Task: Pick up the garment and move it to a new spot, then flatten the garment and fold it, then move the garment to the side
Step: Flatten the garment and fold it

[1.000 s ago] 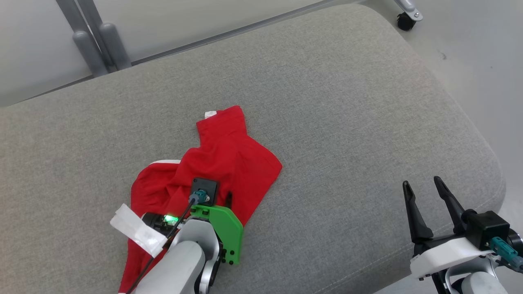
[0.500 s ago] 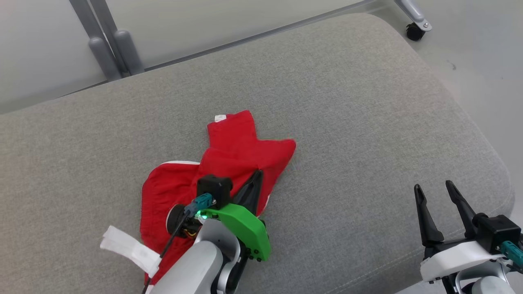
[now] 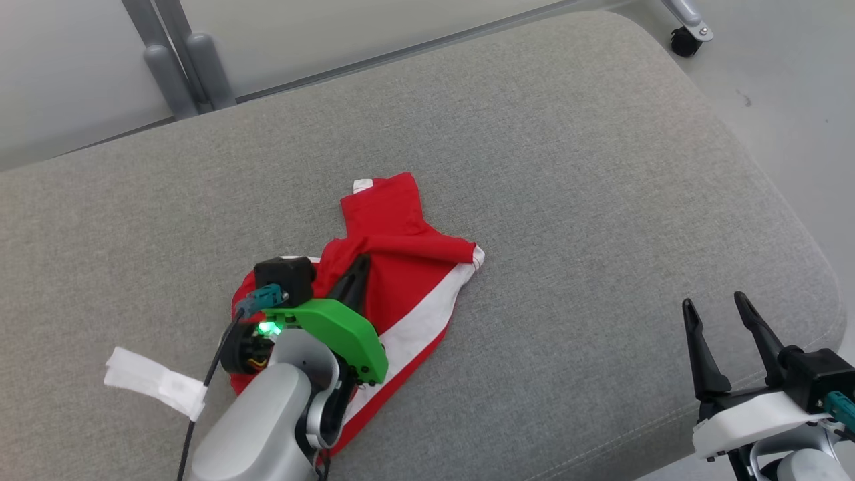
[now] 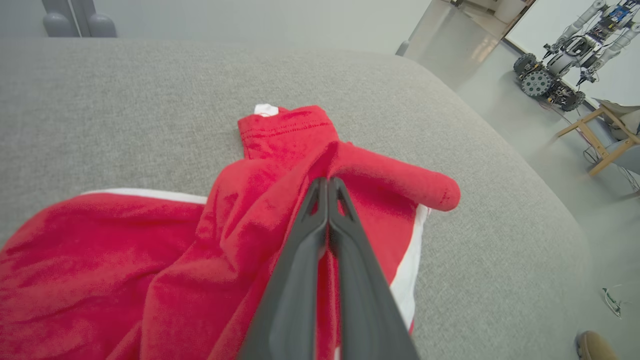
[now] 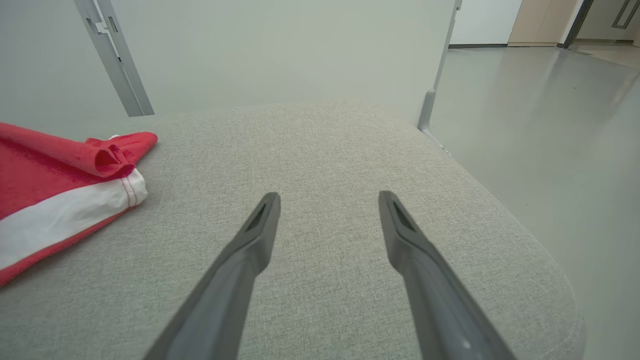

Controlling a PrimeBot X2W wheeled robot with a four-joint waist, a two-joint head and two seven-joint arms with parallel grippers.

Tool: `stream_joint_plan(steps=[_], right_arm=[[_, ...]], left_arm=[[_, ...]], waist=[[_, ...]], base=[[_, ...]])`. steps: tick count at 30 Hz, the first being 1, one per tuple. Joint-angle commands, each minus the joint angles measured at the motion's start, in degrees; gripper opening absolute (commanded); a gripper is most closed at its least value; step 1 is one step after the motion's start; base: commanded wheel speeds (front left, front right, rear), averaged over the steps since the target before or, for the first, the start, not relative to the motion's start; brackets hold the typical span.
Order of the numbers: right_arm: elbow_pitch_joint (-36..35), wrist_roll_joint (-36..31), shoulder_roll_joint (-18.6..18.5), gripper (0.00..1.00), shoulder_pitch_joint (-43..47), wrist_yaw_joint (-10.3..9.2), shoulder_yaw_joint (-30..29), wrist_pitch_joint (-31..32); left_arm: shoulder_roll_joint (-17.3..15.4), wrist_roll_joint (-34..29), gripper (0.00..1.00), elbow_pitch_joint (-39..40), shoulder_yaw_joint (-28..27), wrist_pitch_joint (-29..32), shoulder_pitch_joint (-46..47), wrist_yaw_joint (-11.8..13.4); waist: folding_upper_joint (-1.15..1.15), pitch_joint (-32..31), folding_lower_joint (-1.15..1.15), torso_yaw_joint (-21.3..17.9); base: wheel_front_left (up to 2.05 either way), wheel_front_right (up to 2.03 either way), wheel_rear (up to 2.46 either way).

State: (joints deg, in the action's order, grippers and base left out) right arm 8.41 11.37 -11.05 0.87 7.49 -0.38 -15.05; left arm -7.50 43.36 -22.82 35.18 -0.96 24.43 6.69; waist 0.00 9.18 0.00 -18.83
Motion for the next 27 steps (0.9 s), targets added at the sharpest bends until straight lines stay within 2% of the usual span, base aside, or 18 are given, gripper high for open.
stream_joint_plan(steps=[1,3,4,5,7,10,13,16,21,23,27], right_arm=[[0.20,-0.10,0.12,1.00,-0.63,0.00,0.38,-0.18],[0.46,-0.28,0.23,1.00,-0.84,0.00,0.80,-0.18],[0.59,-0.30,0.32,1.00,-0.90,0.00,1.06,-0.18],[0.80,-0.30,0.32,1.00,-0.87,0.00,1.40,-0.18],[1.05,-0.22,0.36,1.00,-0.55,0.00,1.74,-0.18],[1.21,-0.25,0.36,1.00,0.20,0.00,1.54,-0.18],[0.83,-0.52,-0.03,1.00,0.55,0.00,1.68,-0.18],[-0.05,-0.91,-0.41,1.00,0.89,0.00,1.11,-0.18],[-2.39,-2.18,-1.71,1.00,1.43,0.00,-0.41,-0.18],[-3.35,-2.68,-2.11,1.00,1.99,0.00,-1.52,-0.18],[-4.42,-3.27,-2.39,1.00,3.68,0.00,-2.75,-0.18]], left_arm=[[-0.51,-1.76,0.00,-3.39,0.27,-1.04,2.28,0.52],[0.41,-2.21,0.00,-8.31,0.04,-2.33,3.99,0.77],[0.73,-2.50,0.04,-10.26,-0.08,-3.03,4.90,0.73],[1.11,-2.40,0.29,-12.50,-0.23,-3.71,5.64,0.54],[1.89,-2.10,1.00,-15.56,0.03,-4.63,6.39,-0.28],[2.57,-2.27,1.00,-17.94,0.81,-6.41,6.85,-1.37],[2.29,-3.18,1.00,-18.32,0.16,-10.50,4.99,0.34],[1.24,-4.48,1.00,-15.26,-0.68,-13.33,1.65,2.29],[-1.70,-11.05,1.00,-1.23,-5.92,-14.24,-9.15,7.41],[-1.74,-13.55,1.00,4.98,-8.82,-14.22,-14.71,8.97],[-2.81,-20.39,1.00,13.53,-12.50,-14.25,-23.10,9.01]], waist=[[0.00,0.12,0.00,-0.09],[0.00,0.09,0.00,-0.12],[0.00,0.04,0.00,-0.10],[0.00,-0.07,0.00,-0.01],[0.00,-0.22,0.00,0.37],[0.00,-0.58,0.00,1.38],[0.00,-1.25,0.00,2.56],[0.00,-2.23,0.00,4.09],[0.00,-4.76,0.00,7.86],[0.00,-5.84,0.00,9.91],[0.00,-7.88,0.00,13.72]], base=[[0.00,0.00,0.00],[0.00,0.00,0.00],[0.00,0.00,0.00],[0.00,0.00,0.00],[0.00,0.00,0.00],[0.00,0.00,0.00],[0.00,0.00,0.00],[0.00,0.00,0.00],[0.00,0.00,0.00],[0.00,0.00,0.00],[0.00,0.00,0.00]])
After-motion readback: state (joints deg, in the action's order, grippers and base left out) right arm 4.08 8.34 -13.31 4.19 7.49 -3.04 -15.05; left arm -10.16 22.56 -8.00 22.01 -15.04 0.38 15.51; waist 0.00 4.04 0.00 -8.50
